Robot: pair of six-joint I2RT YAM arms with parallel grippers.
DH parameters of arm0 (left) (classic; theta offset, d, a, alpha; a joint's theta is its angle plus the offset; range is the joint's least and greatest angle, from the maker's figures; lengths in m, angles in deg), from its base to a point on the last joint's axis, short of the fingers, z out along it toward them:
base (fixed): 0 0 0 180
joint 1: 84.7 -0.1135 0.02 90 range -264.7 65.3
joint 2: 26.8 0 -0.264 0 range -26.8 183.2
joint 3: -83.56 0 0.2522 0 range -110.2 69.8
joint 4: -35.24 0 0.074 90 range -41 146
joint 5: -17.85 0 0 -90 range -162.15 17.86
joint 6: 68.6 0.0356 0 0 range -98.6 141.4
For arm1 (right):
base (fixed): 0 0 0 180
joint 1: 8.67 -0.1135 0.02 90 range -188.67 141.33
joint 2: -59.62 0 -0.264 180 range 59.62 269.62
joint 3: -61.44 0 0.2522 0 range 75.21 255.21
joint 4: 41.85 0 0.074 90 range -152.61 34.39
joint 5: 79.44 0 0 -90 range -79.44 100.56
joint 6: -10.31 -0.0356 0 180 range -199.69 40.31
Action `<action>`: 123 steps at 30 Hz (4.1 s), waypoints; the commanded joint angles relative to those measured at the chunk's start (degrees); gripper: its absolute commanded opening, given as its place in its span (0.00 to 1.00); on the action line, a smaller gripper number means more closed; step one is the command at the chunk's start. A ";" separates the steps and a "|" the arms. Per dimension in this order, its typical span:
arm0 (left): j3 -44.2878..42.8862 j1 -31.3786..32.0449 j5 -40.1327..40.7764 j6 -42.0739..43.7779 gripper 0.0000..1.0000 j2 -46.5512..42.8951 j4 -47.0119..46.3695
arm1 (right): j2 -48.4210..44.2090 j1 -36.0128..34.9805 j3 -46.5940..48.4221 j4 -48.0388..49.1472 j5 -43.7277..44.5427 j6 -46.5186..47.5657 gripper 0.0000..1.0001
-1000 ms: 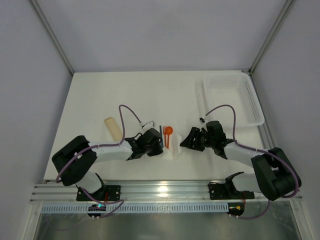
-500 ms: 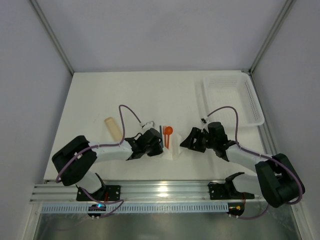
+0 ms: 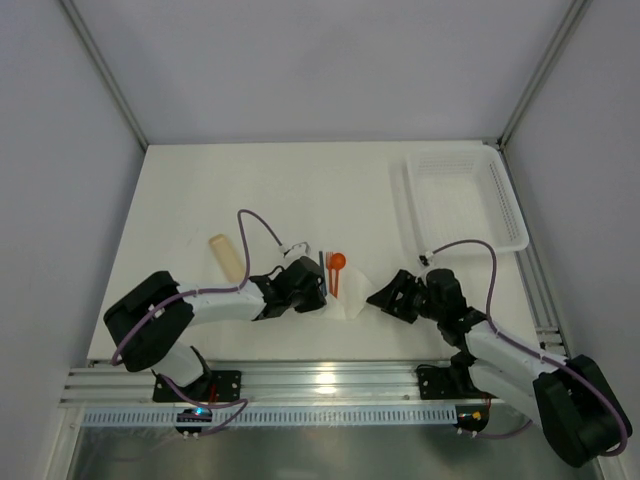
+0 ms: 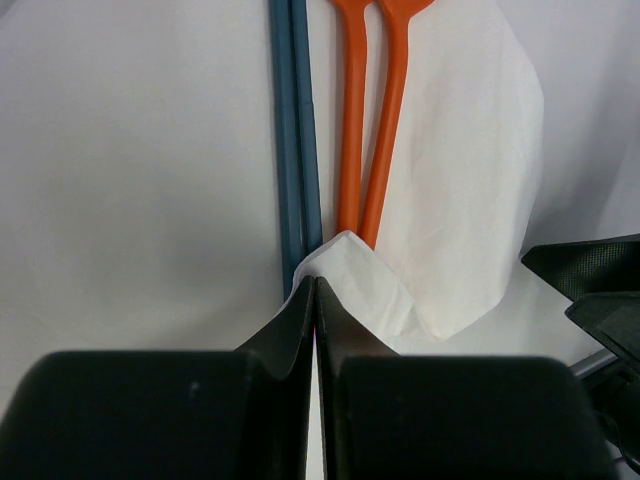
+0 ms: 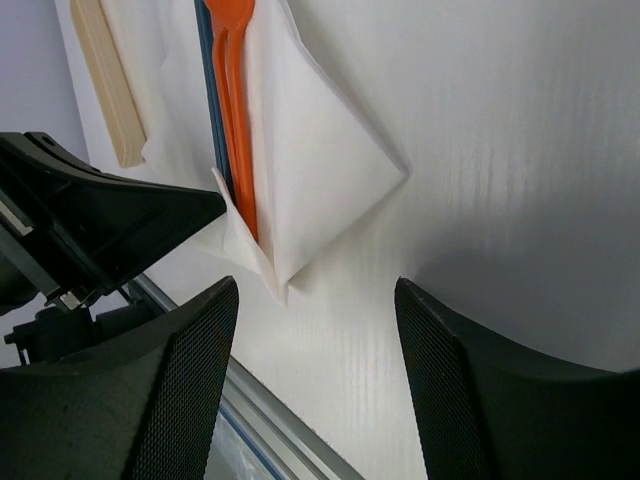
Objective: Place the utensils on the paper napkin and roll it up
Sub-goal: Roll the napkin at the center of the board.
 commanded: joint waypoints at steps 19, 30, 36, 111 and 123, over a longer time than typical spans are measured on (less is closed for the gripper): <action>0.64 0.36 1.29 0.43 0.00 -0.91 2.10 | 19.84 -7.10 -5.99 35.02 8.18 -20.56 0.55; 0.82 0.36 1.38 0.52 0.00 -1.08 2.54 | 24.00 -7.10 -5.03 41.63 8.53 -18.72 0.42; 0.99 0.36 1.46 0.43 0.00 -1.17 2.46 | 18.71 -7.10 -0.46 28.98 8.88 -9.86 0.40; 0.82 1.68 3.40 -1.41 0.00 -1.87 3.77 | 26.09 -18.53 18.01 8.40 5.98 4.22 0.38; 0.38 1.68 3.40 -1.06 0.00 -1.61 3.86 | 24.07 -19.32 18.71 6.81 6.43 5.63 0.43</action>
